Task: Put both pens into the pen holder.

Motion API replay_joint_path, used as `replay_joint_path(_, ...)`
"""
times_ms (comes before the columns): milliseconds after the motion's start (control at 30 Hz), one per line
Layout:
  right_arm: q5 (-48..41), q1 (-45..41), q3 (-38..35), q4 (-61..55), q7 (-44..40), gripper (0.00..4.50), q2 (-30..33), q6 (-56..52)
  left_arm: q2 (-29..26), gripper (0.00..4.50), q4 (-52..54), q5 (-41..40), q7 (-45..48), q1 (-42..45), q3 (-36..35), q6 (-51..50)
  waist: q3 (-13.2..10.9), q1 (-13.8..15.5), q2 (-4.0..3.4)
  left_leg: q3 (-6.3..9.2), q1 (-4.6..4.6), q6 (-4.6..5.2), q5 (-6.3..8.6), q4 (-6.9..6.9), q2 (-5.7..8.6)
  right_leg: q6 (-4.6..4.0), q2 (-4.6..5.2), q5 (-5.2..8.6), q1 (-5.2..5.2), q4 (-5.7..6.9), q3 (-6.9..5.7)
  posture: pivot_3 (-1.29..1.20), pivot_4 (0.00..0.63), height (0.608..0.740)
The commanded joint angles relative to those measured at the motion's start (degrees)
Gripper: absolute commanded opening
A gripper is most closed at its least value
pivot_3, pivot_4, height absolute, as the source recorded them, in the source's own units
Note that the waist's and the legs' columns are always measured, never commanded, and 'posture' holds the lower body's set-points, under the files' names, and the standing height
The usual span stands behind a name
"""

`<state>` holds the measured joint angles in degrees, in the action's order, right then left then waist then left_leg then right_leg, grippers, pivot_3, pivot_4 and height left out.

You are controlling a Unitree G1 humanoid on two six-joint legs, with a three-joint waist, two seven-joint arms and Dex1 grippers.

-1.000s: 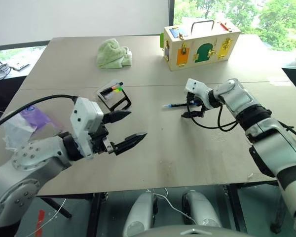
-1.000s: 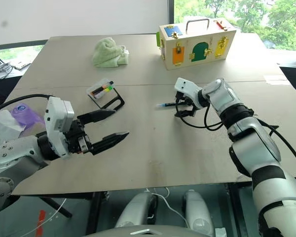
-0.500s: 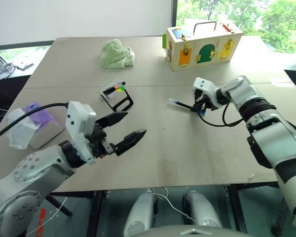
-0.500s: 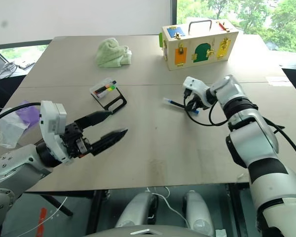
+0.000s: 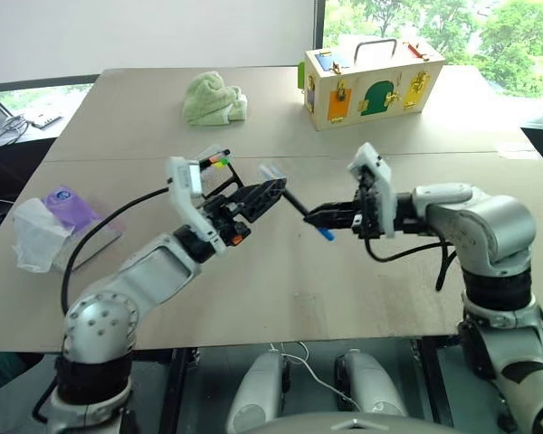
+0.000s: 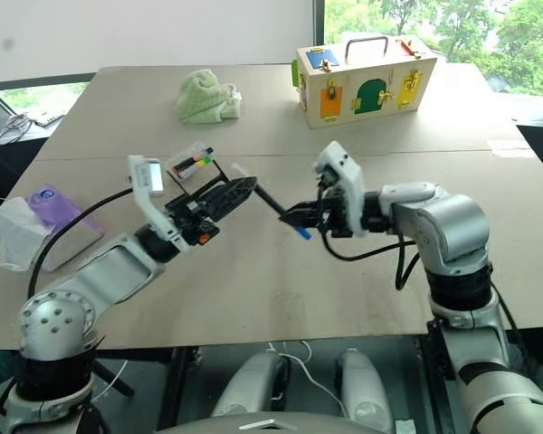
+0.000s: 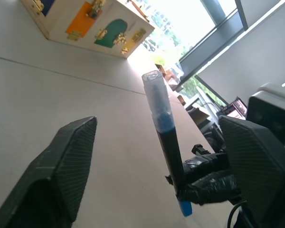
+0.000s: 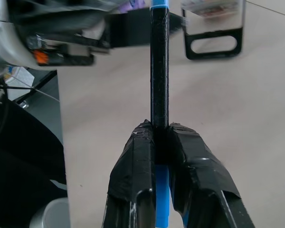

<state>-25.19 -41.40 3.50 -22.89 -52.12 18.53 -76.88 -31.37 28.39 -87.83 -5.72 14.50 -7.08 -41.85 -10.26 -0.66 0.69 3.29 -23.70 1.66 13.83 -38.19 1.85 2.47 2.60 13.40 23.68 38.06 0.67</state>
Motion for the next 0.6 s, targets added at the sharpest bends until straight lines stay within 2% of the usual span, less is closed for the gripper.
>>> replay_joint_path(33,-2.67,0.51,-1.33,-3.46,3.84,0.0,-0.37,-0.96,0.59,2.27,0.07,0.31,1.93,2.09,0.62,-0.7,0.0,0.02,0.01,-0.02,0.0,-0.09,-0.05,-0.01,0.02,0.0,0.02,0.0,0.0,-0.01,0.0,0.0,0.15,0.74)
replay_joint_path(167,-4.9,1.19,-2.11,-4.15,6.65,0.0,-0.34,-0.36,0.45,0.36,-0.01,1.28,3.62,1.92,0.26,-1.23,0.0,-0.01,0.01,0.0,-0.02,-0.22,-0.13,0.01,-0.01,0.0,0.01,0.01,0.01,-0.03,0.05,0.0,0.15,0.74)
replay_joint_path(200,-5.36,1.57,-2.17,-4.36,6.87,0.0,-0.19,1.08,0.56,0.06,0.2,1.52,3.98,1.95,-0.05,-1.02,0.0,-0.04,0.01,0.02,-0.04,-0.22,-0.13,0.01,-0.02,0.0,0.01,0.01,0.02,-0.04,0.05,0.0,0.15,0.74)
replay_joint_path(300,-5.54,3.47,-0.69,-5.48,4.68,0.0,2.38,9.81,0.16,0.06,0.88,2.87,4.81,3.71,-2.22,0.47,0.0,-0.02,0.01,0.02,-0.03,-0.22,-0.13,0.04,-0.03,-0.01,0.0,0.01,0.03,-0.04,0.06,0.0,0.15,0.74)
replay_joint_path(333,-5.98,3.8,-0.8,-5.22,4.77,0.94,2.77,10.59,-0.3,0.0,0.96,3.23,5.14,4.5,-2.97,0.79,0.0,-0.04,0.01,0.0,-0.03,-0.21,-0.12,0.04,-0.03,0.0,0.0,0.01,0.03,-0.04,0.06,0.0,0.15,0.74)
replay_joint_path(400,-5.96,4.51,-1.24,-5.01,5.61,1.76,3.54,12.94,-2.32,0.0,1.59,6.13,6.48,6.2,-3.99,1.02,0.0,-0.07,0.02,0.0,-0.03,-0.2,-0.12,0.03,-0.03,0.0,-0.01,0.01,0.02,-0.05,0.04,0.0,0.15,0.74)
replay_joint_path(500,-2.37,5.42,-1.47,-4.83,7.36,3.24,6.09,20.7,-8.45,0.0,4.21,17.2,10.23,9.99,-4.29,2.42,-0.01,-0.08,0.02,-0.02,-0.02,-0.21,-0.12,0.04,-0.02,0.0,-0.06,0.01,0.03,-0.04,0.01,0.0,0.15,0.74)
replay_joint_path(567,-2.41,6.23,-2.03,-5.17,6.92,3.95,7.83,23.44,-12.0,0.0,6.33,24.51,12.49,11.57,-3.76,4.18,-0.01,-0.08,0.02,-0.09,-0.02,-0.21,-0.13,0.08,-0.02,0.01,-0.08,0.01,0.03,-0.07,-0.05,0.0,0.15,0.74)
replay_joint_path(600,-2.92,6.57,-2.58,-5.26,6.87,3.95,8.4,24.11,-13.3,0.0,7.23,27.43,13.52,12.16,-3.61,4.93,-0.01,-0.07,0.03,-0.13,-0.01,-0.21,-0.13,0.1,-0.02,0.01,-0.08,0.01,0.03,-0.1,-0.02,0.0,0.15,0.74)
